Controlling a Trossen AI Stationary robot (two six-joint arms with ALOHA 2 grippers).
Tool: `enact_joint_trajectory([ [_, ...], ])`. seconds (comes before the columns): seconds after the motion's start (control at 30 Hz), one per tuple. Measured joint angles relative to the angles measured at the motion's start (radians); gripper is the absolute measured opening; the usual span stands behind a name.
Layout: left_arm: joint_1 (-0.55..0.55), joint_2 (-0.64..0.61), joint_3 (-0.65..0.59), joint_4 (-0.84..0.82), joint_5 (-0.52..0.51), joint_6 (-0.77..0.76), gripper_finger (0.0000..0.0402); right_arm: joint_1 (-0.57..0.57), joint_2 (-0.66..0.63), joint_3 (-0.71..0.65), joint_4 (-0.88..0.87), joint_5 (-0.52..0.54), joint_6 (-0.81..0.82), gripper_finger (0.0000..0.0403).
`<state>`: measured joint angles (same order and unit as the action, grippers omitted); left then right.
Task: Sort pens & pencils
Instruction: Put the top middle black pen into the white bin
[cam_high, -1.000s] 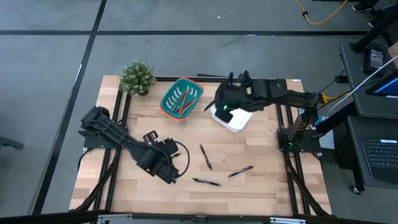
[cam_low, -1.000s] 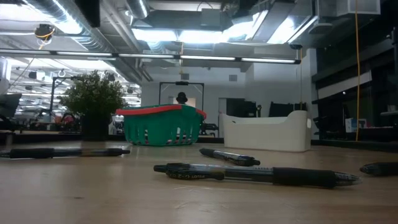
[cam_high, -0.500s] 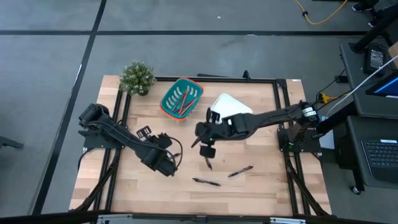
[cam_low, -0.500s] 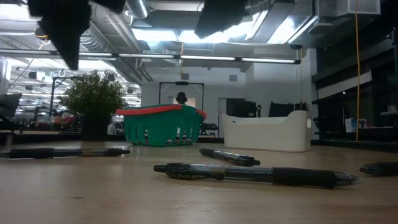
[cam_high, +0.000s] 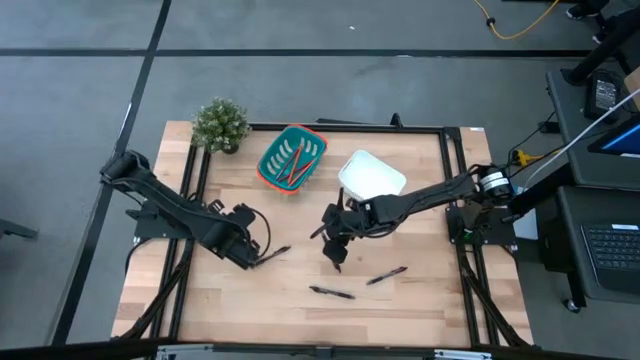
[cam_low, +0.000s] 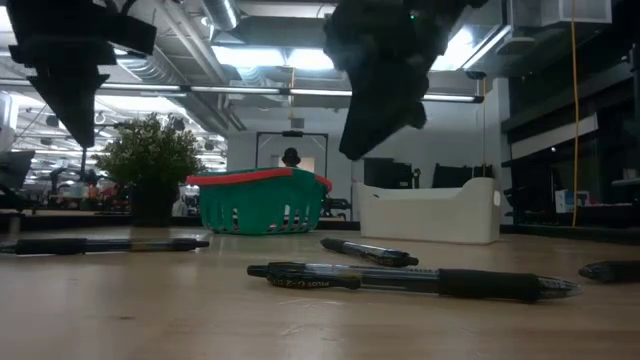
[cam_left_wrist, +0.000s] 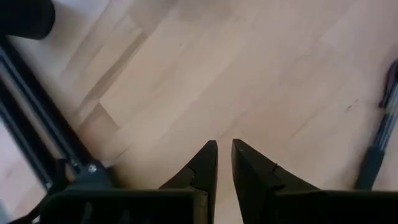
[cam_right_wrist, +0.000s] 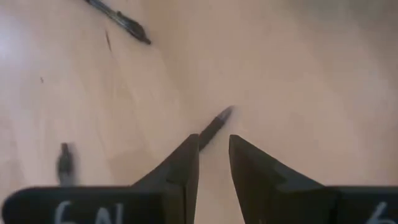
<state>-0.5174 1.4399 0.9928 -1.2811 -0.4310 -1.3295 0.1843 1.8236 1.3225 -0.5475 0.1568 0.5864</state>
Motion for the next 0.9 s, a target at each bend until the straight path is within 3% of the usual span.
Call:
enact_joint_trajectory([
  [0.27,0.067,-0.037,-0.023,0.004,-0.06,0.043,0.0043,-0.003,0.0,-0.02,-0.011,-0.02,0.281,0.0091],
  [0.53,0.098,-0.037,-0.023,0.008,-0.12,0.084,0.0043,0.007,0.047,-0.02,-0.068,0.026,0.528,0.009],
  [0.9,0.098,-0.037,-0.023,0.009,-0.137,0.109,0.0043,0.01,0.179,-0.017,-0.054,-0.066,0.559,0.009],
])
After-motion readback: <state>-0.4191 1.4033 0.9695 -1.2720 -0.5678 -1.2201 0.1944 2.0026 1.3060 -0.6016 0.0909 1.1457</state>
